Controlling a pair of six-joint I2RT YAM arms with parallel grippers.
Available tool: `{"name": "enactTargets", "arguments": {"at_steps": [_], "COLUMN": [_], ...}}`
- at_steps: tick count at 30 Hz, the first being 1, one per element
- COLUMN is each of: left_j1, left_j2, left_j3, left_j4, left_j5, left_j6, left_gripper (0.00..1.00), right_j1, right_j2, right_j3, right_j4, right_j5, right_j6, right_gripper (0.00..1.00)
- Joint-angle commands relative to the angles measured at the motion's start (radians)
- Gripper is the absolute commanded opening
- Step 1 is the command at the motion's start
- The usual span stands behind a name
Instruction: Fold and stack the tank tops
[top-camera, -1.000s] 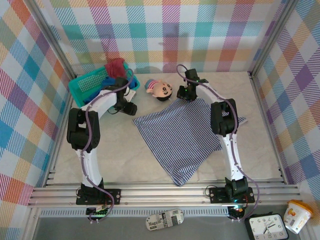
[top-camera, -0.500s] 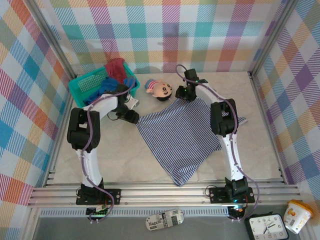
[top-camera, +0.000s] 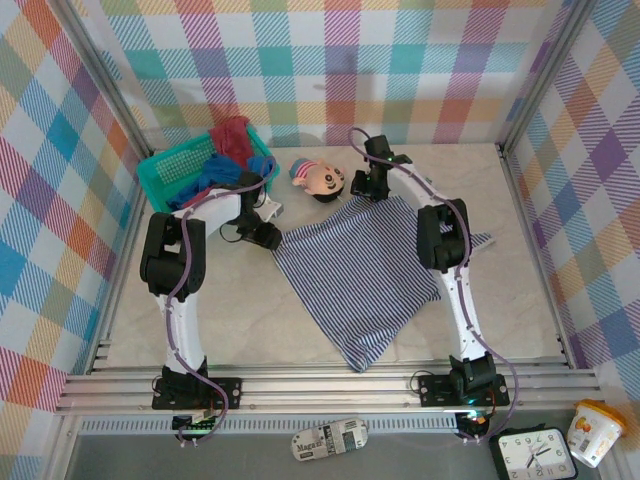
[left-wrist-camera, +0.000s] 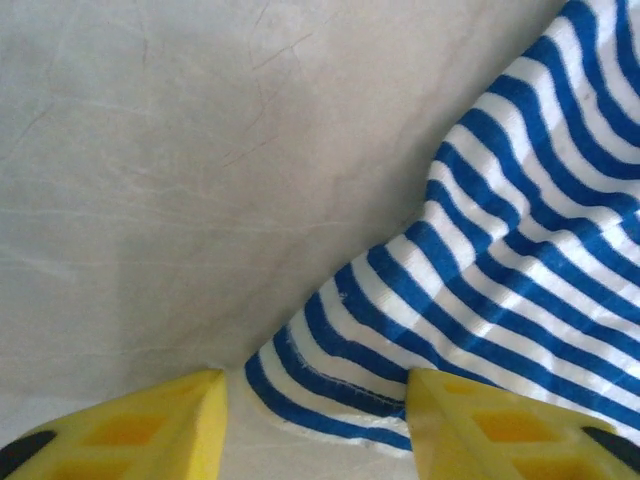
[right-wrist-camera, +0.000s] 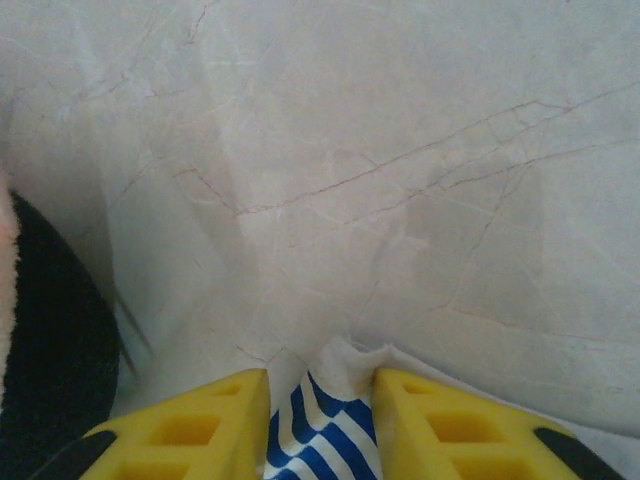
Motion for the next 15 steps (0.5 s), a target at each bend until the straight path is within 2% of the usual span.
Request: {"name": "enactTargets", "arguments": {"at_steps": [1,6,8,12,15], "left_j1": [-0.026,-0.033,-0.033,-0.032,-0.032], "left_j2": [0.027,0.028,0.023,0.017,-0.010], "left_j3": [0.021,0.028,0.031,0.034,0.030], "left_j4": [0.003,0.001,-0.001,-0.013,-0.020], "left_j5": [0.070,0.078,0.073,0.045,0.021], "left_j6": [-0.005,-0.013,-0.018,-0.017,-0.019], "left_gripper": [0.46,0.40,0.36,0.21,0.18], "right_j1": [0.015,0.017,0.016,0.017,0.015], "right_j2": [0.070,0.094,0.077,0.044,0.005], "right_j3": [0.039,0.080,0.056,0.033,0.006], "right_j4": [-0.100,-0.132,-0.103,-0.063,-0.024], "right_j5": [0.027,0.016,0.010,-0.005,-0.013], "right_j6": [0.004,0.000,-0.001,0.006,0.019], "right_gripper": [0.28,0.15,0.12,0.06,0.04]}}
